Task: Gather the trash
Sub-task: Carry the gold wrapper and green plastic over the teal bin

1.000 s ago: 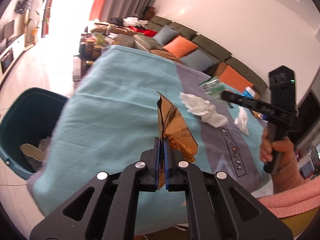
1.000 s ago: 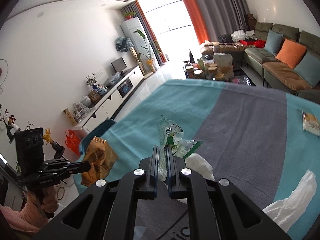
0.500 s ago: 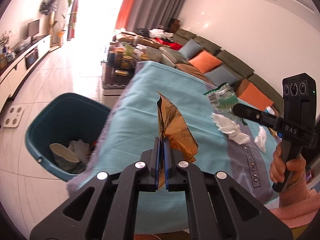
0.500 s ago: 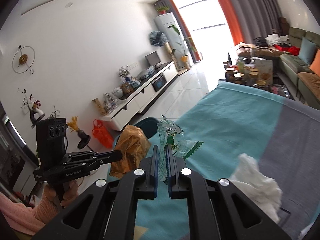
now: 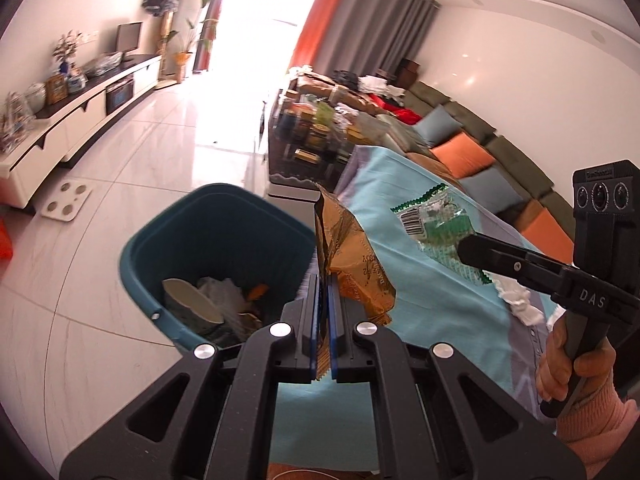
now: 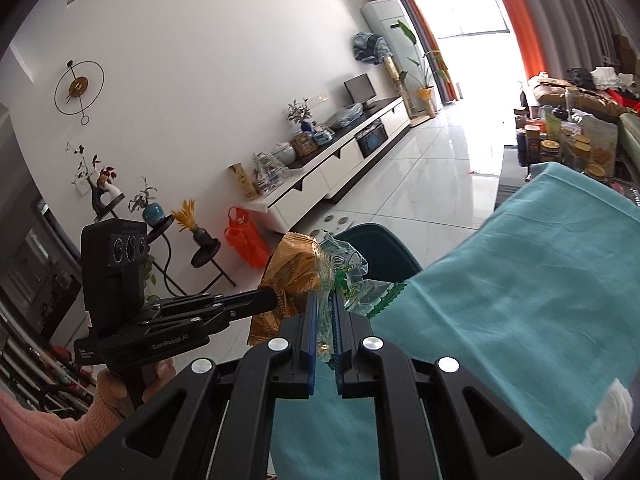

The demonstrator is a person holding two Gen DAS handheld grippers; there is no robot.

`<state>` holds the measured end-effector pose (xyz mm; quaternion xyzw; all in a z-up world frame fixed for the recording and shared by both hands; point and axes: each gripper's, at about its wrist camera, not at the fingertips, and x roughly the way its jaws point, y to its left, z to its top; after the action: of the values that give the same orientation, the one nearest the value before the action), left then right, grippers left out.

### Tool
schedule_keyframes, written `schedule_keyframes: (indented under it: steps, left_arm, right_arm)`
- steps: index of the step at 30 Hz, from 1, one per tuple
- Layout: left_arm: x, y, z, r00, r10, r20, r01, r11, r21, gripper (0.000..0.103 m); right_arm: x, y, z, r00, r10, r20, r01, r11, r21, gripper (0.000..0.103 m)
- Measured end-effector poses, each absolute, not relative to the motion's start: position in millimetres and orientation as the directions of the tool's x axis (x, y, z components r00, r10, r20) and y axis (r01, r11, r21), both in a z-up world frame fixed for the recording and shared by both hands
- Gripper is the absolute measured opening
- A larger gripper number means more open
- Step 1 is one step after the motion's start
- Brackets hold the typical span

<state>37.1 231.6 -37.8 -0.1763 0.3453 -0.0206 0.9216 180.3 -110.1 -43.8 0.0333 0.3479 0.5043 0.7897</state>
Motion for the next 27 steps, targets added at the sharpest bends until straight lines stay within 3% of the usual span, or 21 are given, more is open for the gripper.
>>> schedule_keyframes:
  steps: [27]
  left_arm:
    - [65.5, 290.2, -71.5, 0.726, -0.016, -0.688, -0.284, 0.903, -0.321, 0.003]
  right_arm:
    - [214.7, -3.5, -74.4, 0.109, 0.792, -0.601, -0.764, 0.453, 0.459, 0.006]
